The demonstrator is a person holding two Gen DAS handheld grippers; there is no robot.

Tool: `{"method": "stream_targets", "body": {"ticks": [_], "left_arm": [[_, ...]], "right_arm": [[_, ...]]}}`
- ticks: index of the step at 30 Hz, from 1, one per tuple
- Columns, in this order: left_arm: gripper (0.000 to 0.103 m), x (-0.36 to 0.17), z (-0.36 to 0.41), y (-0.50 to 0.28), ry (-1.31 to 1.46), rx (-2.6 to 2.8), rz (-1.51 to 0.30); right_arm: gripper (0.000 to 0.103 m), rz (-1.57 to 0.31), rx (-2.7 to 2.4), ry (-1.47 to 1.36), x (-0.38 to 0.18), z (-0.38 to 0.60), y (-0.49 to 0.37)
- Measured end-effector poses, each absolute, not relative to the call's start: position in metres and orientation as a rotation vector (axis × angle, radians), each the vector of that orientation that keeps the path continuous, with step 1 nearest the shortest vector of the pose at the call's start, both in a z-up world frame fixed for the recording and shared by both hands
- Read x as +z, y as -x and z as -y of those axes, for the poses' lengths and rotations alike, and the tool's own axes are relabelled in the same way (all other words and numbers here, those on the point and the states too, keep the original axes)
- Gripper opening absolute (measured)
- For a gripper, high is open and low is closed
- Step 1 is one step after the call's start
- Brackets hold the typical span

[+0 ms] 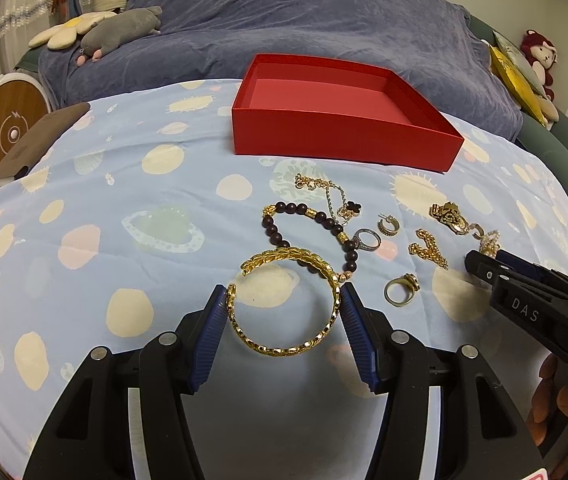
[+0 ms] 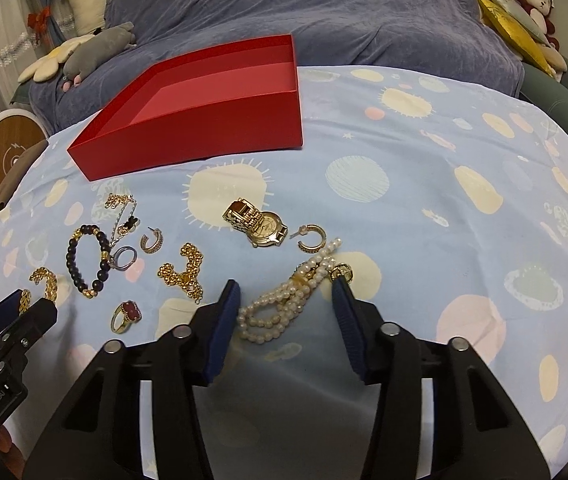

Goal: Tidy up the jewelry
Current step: 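Grasp the gold bangle with the left tool while the right tool grasps the pearl bracelet, then carry the bangle and pearl bracelet into the red box and open both tools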

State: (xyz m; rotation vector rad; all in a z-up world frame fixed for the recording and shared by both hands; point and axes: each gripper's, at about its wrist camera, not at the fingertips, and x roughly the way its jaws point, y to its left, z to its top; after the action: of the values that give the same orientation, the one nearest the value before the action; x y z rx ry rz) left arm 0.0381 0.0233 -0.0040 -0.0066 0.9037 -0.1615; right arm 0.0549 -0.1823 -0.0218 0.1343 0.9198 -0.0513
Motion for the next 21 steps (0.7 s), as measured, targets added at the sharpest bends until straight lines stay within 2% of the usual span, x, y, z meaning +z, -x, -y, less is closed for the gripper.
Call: {"method": "stream_targets", "body": {"ticks": [2,21], "left_arm": [[0.054,-0.004,-0.023,-0.038,0.002,-0.160,-0.903],[0.054,0.017,-0.017,-0.027,0.015,-0.193,-0.861]], "right_arm": [[0.017,-0.922,-0.047,-0.148,-0.021,0.186,-0.053],[0.015,-0.815,0.025,-0.212,0.033,0.198,-0.011]]}}
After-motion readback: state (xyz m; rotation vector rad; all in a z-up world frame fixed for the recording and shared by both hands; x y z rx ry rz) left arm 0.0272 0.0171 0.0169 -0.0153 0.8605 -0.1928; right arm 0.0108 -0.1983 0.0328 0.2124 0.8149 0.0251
